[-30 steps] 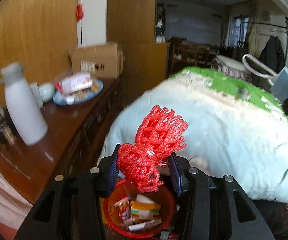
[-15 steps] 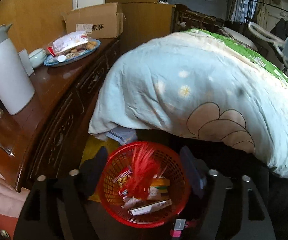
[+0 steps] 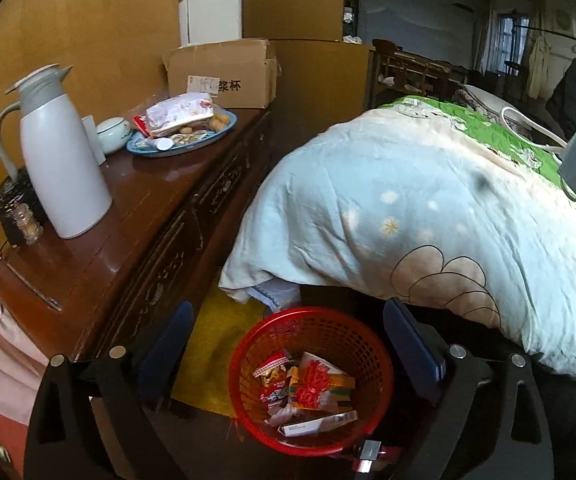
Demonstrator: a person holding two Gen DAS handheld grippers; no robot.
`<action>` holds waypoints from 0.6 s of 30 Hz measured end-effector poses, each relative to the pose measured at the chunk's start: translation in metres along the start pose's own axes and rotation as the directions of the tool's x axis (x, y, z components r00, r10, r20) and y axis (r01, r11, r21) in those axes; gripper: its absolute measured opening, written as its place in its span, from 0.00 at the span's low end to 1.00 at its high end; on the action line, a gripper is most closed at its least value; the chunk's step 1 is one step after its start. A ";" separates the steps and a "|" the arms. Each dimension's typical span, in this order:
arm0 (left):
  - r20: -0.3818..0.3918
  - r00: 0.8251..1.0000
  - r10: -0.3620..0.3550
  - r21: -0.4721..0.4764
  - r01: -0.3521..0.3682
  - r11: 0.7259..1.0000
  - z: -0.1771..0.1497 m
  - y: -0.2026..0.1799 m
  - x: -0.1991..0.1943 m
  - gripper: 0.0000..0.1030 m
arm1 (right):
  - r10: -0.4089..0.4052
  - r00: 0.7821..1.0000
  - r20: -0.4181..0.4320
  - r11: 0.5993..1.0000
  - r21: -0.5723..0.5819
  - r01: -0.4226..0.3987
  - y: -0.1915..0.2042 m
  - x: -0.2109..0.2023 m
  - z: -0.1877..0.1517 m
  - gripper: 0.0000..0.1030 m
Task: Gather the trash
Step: 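Lower the right tool into the basket and release the blue mask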
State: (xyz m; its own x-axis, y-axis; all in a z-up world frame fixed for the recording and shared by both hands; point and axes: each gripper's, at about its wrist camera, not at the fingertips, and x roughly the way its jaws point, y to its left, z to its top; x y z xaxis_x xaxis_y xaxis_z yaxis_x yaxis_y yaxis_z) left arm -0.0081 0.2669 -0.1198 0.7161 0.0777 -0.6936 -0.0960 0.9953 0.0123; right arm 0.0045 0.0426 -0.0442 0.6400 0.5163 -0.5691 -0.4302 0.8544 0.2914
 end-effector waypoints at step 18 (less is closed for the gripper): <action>-0.060 0.980 0.188 -0.074 -0.192 0.979 -0.019 0.069 0.003 0.94 | 0.090 0.984 -0.156 0.992 -0.077 -0.103 0.045 0.050 0.001 0.28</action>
State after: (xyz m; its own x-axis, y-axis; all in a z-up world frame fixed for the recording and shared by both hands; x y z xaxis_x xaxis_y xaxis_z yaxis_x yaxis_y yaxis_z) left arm -0.0257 0.3342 -0.1346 0.6424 0.2599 -0.7209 -0.2827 0.9548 0.0923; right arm 0.0176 0.1074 -0.0592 0.4913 0.5756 -0.6537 -0.5417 0.7896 0.2882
